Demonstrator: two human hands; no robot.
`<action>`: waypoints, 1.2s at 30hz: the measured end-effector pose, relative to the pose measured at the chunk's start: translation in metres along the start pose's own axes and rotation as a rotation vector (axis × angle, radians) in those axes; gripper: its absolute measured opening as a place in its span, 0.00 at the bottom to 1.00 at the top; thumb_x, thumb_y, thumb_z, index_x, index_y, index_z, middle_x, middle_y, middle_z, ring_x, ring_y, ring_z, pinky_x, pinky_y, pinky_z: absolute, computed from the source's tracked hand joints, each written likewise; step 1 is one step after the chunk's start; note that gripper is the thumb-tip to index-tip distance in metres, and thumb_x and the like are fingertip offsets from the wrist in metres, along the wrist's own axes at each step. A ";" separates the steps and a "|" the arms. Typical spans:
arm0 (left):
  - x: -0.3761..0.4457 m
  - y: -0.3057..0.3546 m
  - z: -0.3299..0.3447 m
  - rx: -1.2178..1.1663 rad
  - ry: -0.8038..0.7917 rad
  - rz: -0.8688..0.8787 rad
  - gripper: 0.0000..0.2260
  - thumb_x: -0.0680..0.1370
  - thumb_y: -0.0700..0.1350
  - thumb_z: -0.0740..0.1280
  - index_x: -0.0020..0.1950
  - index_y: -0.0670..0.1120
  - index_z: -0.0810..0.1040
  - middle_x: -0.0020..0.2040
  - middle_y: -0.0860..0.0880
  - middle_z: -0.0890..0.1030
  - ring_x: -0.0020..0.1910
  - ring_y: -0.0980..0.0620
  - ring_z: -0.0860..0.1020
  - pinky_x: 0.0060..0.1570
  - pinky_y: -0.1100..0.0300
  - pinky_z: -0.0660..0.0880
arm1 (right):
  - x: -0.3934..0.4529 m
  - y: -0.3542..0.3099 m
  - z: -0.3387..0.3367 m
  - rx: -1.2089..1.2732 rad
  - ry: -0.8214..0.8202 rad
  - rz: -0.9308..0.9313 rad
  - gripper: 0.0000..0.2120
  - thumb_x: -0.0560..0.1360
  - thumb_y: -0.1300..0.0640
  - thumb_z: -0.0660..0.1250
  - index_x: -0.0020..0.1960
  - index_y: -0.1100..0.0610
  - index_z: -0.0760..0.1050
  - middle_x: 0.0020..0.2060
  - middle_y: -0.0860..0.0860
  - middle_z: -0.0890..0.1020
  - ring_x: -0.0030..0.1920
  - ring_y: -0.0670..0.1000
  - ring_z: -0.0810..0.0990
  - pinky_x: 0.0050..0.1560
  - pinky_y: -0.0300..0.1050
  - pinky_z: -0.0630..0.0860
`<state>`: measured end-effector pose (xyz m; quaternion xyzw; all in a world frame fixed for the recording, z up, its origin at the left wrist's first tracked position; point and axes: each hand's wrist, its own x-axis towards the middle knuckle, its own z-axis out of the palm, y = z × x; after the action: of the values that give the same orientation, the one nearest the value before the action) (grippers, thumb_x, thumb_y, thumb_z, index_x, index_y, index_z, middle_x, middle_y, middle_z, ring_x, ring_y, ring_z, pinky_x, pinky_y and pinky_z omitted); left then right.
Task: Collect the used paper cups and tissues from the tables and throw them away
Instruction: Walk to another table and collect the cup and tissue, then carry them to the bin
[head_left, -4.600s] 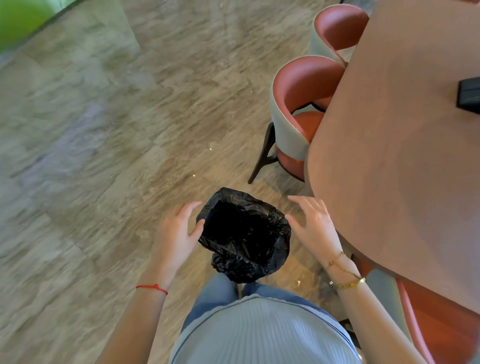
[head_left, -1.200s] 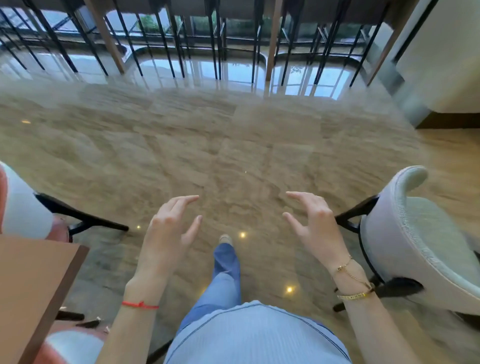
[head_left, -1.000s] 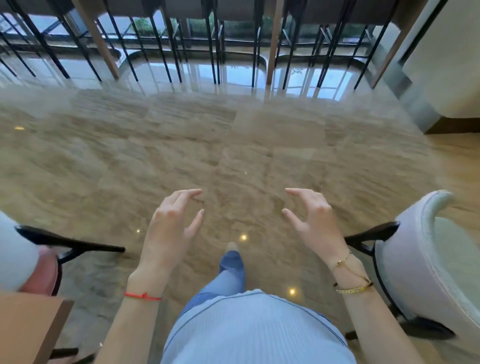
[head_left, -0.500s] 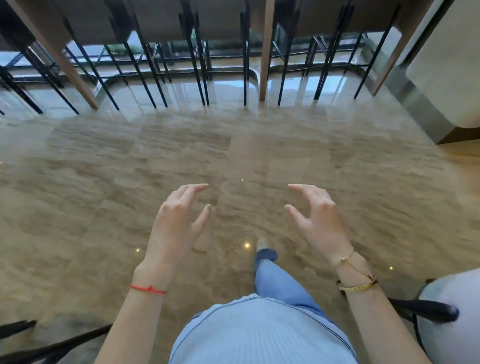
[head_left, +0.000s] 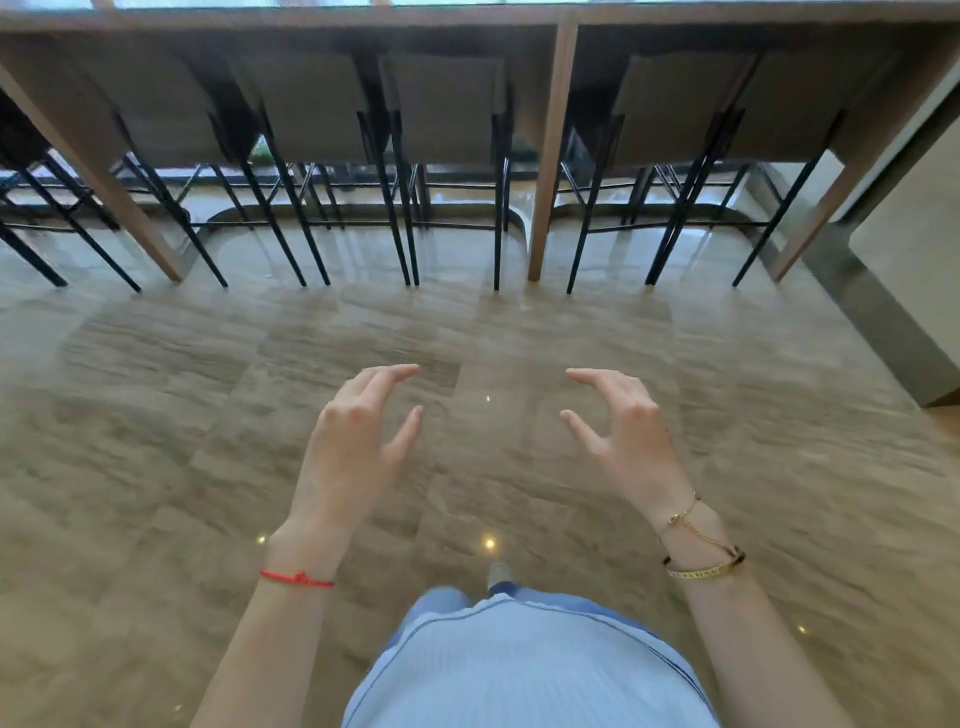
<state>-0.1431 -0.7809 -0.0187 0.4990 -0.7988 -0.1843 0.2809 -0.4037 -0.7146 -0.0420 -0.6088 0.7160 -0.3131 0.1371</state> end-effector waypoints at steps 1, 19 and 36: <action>0.021 -0.002 0.003 0.001 0.004 -0.007 0.17 0.75 0.42 0.70 0.64 0.46 0.76 0.58 0.51 0.79 0.58 0.52 0.76 0.61 0.62 0.69 | 0.023 0.004 -0.001 -0.002 -0.012 -0.005 0.19 0.73 0.57 0.71 0.64 0.55 0.75 0.58 0.49 0.79 0.62 0.49 0.73 0.64 0.33 0.62; 0.393 -0.118 0.074 0.009 -0.005 -0.051 0.17 0.76 0.43 0.69 0.65 0.47 0.75 0.59 0.51 0.78 0.59 0.52 0.76 0.61 0.56 0.72 | 0.413 0.063 0.064 -0.012 -0.042 -0.010 0.20 0.73 0.56 0.71 0.64 0.55 0.74 0.59 0.49 0.79 0.63 0.48 0.73 0.65 0.36 0.63; 0.727 -0.240 0.099 0.034 0.044 -0.126 0.17 0.75 0.45 0.69 0.64 0.50 0.75 0.59 0.54 0.78 0.59 0.54 0.76 0.61 0.58 0.71 | 0.777 0.087 0.128 0.013 -0.064 -0.027 0.21 0.75 0.54 0.69 0.66 0.53 0.72 0.60 0.47 0.77 0.65 0.46 0.71 0.67 0.41 0.67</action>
<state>-0.2895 -1.5386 -0.0406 0.5569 -0.7624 -0.1772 0.2777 -0.5696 -1.4892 -0.0503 -0.6270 0.7010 -0.2999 0.1598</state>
